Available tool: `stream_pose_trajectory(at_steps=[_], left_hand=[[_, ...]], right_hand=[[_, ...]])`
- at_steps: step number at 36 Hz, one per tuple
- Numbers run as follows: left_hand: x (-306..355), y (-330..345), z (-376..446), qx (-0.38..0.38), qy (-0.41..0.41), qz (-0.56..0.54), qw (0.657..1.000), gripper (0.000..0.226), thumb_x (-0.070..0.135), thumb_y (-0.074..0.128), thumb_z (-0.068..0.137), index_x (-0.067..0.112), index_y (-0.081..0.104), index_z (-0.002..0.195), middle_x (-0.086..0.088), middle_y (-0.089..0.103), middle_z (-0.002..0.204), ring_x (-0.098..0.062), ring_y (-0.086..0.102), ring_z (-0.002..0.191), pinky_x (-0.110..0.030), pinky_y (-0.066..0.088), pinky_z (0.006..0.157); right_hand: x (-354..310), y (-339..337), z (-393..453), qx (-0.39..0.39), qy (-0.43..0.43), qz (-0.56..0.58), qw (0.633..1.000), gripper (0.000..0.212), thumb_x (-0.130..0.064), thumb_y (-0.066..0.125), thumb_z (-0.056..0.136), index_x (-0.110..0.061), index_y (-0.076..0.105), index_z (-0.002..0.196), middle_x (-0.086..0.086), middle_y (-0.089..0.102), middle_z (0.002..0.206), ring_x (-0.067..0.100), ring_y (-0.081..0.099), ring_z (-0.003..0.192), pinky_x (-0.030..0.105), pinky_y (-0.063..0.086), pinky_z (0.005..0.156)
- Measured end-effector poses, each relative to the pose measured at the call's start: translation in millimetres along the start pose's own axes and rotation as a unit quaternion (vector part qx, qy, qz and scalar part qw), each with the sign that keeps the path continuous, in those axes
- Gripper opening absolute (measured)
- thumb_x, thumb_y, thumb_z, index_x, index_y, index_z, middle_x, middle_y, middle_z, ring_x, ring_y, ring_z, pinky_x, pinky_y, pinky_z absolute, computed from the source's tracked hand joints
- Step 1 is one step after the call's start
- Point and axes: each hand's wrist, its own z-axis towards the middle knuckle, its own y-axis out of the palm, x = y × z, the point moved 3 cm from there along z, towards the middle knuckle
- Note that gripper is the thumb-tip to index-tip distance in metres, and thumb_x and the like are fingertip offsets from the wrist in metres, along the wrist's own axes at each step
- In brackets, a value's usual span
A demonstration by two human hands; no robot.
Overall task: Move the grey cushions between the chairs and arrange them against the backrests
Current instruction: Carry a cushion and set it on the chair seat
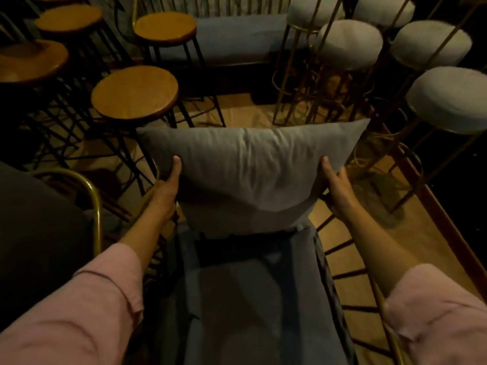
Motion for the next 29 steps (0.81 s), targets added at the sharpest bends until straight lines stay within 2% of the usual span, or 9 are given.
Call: stream_pose_trajectory(at_steps=[3,6,10,14,19,23,25,27,29], left_hand=[[-40,0,18,0.003,-0.089,0.059,0.994,0.113,0.089,0.054,0.062,0.020,0.035,0.149,-0.007,0.045,0.151,-0.028,0.045,0.137,-0.050,0.037,0.114],[-64,13,18,-0.005,-0.085,0.012,0.996,0.097,0.066,0.060,0.079,0.021,0.019,0.155,-0.010,0.036,0.157,-0.034,0.039,0.141,-0.051,0.036,0.114],[-64,19,25,0.016,-0.067,0.016,0.997,0.101,0.070,0.060,0.076,0.021,0.020,0.155,-0.009,0.036,0.157,-0.033,0.038,0.142,-0.049,0.036,0.115],[-54,26,33,0.017,-0.058,0.039,0.997,0.091,0.061,0.059,0.085,0.021,0.018,0.155,-0.010,0.036,0.156,-0.033,0.038,0.141,-0.050,0.036,0.115],[-63,-11,3,0.038,-0.059,0.085,0.994,0.105,0.064,0.070,0.073,0.025,0.017,0.154,-0.012,0.033,0.158,-0.036,0.037,0.142,-0.053,0.037,0.113],[-70,-55,-32,0.083,-0.013,0.097,0.992,0.074,0.027,0.067,0.090,0.010,0.028,0.150,-0.011,0.041,0.152,-0.028,0.042,0.139,-0.036,0.039,0.110],[-76,-95,-50,0.111,0.007,0.117,0.987,0.064,0.023,0.066,0.091,0.011,0.035,0.146,-0.011,0.048,0.144,-0.026,0.049,0.131,-0.037,0.046,0.103],[-76,-136,-67,0.138,0.027,0.118,0.983,0.058,0.021,0.065,0.092,0.013,0.039,0.143,-0.009,0.051,0.139,-0.022,0.052,0.124,-0.035,0.050,0.096],[-73,-180,-84,0.185,0.054,0.121,0.974,0.057,0.019,0.065,0.091,0.013,0.040,0.142,-0.009,0.048,0.143,-0.023,0.048,0.129,-0.040,0.047,0.102]], right_hand=[[33,-2,18,0.006,0.052,-0.031,0.998,0.101,-0.066,0.067,0.071,-0.036,0.019,0.155,-0.002,0.031,0.160,0.030,0.034,0.144,0.058,0.039,0.109],[69,-6,30,0.015,0.071,-0.084,0.994,0.089,-0.058,0.066,0.083,-0.033,0.019,0.155,-0.001,0.034,0.159,0.031,0.039,0.142,0.056,0.043,0.106],[76,-2,39,0.028,0.058,-0.097,0.993,0.079,-0.049,0.066,0.089,-0.028,0.024,0.152,0.001,0.039,0.155,0.030,0.044,0.136,0.053,0.046,0.102],[77,-3,50,0.067,0.041,-0.107,0.991,0.087,-0.056,0.067,0.083,-0.025,0.025,0.152,0.001,0.042,0.153,0.029,0.044,0.137,0.055,0.043,0.108],[85,30,8,0.099,0.075,-0.130,0.984,0.082,-0.043,0.066,0.089,-0.005,0.028,0.151,0.011,0.044,0.150,0.032,0.045,0.135,0.047,0.038,0.113],[120,77,-19,-0.039,0.080,-0.167,0.982,0.100,-0.051,0.080,0.064,0.002,0.046,0.141,0.016,0.055,0.141,0.031,0.053,0.129,0.049,0.041,0.111],[141,109,-21,-0.113,0.088,-0.174,0.974,0.106,-0.050,0.084,0.067,0.004,0.037,0.146,0.014,0.052,0.144,0.031,0.053,0.130,0.049,0.042,0.110],[116,148,-58,-0.177,0.087,-0.219,0.956,0.128,-0.066,0.083,0.059,0.000,0.025,0.152,0.012,0.045,0.150,0.030,0.049,0.133,0.044,0.044,0.109],[97,183,-86,-0.222,0.079,-0.274,0.932,0.120,-0.060,0.078,0.072,-0.003,0.014,0.156,0.015,0.035,0.157,0.033,0.041,0.139,0.036,0.042,0.106]])
